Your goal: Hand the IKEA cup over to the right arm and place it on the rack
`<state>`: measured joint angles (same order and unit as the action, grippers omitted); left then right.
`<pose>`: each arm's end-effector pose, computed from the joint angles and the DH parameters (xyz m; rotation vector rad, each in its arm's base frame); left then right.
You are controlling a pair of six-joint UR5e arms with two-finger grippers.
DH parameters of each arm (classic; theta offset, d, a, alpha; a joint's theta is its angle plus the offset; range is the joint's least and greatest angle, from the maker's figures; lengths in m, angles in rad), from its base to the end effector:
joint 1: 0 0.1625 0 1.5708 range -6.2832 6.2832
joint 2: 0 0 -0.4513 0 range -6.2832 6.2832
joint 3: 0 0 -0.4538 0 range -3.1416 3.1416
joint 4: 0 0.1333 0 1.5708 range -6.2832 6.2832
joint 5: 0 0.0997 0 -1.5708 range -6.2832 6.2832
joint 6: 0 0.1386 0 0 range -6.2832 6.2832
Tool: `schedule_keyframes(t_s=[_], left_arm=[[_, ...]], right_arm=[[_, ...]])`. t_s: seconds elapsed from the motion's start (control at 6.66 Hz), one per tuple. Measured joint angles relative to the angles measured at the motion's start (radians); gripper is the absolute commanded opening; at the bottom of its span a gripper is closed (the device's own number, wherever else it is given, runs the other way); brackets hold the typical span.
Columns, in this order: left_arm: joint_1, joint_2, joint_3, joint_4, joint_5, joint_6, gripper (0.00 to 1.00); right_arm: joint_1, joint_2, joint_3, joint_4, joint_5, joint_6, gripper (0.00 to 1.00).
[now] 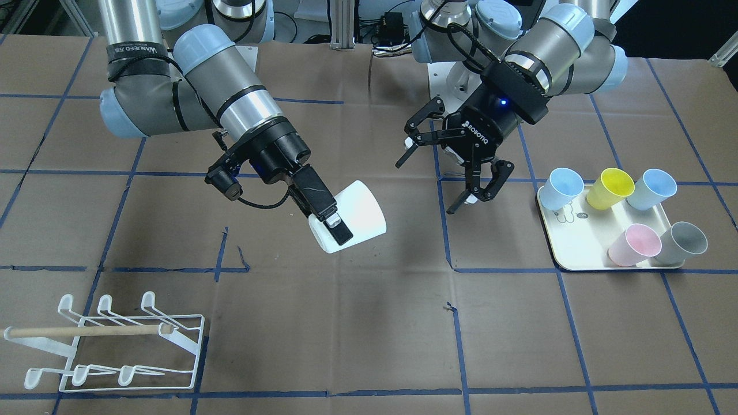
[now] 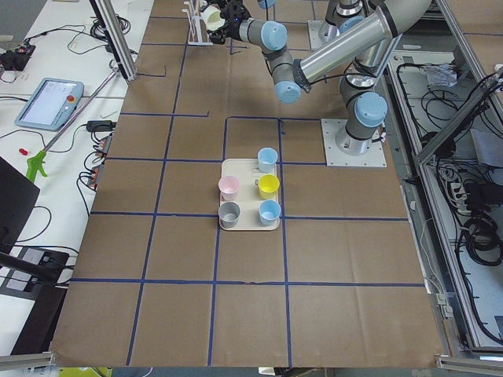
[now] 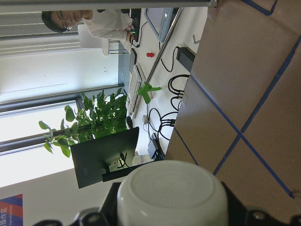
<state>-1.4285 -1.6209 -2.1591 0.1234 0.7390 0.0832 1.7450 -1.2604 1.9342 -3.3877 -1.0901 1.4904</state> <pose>-0.1600 -0.5456 0.3836 -0.4792 -2.1180 1.3229 0.3063 -0.6017 0.3488 0.9523 1.7358 -0.4923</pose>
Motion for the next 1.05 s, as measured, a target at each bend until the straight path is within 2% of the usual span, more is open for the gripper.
schedule_keyframes(t_s=[0.15, 0.3, 0.6, 1.05], left_arm=[[0.013, 0.019, 0.025, -0.080, 0.058, 0.000, 1.00], [0.015, 0.038, 0.090, -0.230, 0.161, 0.000, 1.00], [0.007, 0.051, 0.305, -0.691, 0.388, 0.000, 1.00], [-0.044, 0.029, 0.573, -1.385, 0.705, -0.010, 1.00]], right_arm=[[-0.032, 0.011, -0.019, -0.007, -0.002, -0.048, 0.25], [-0.076, 0.021, -0.041, -0.010, -0.002, -0.129, 0.25], [-0.161, 0.046, -0.089, -0.014, -0.015, -0.334, 0.25], [-0.200, 0.107, -0.167, -0.015, -0.198, -0.773, 0.25]])
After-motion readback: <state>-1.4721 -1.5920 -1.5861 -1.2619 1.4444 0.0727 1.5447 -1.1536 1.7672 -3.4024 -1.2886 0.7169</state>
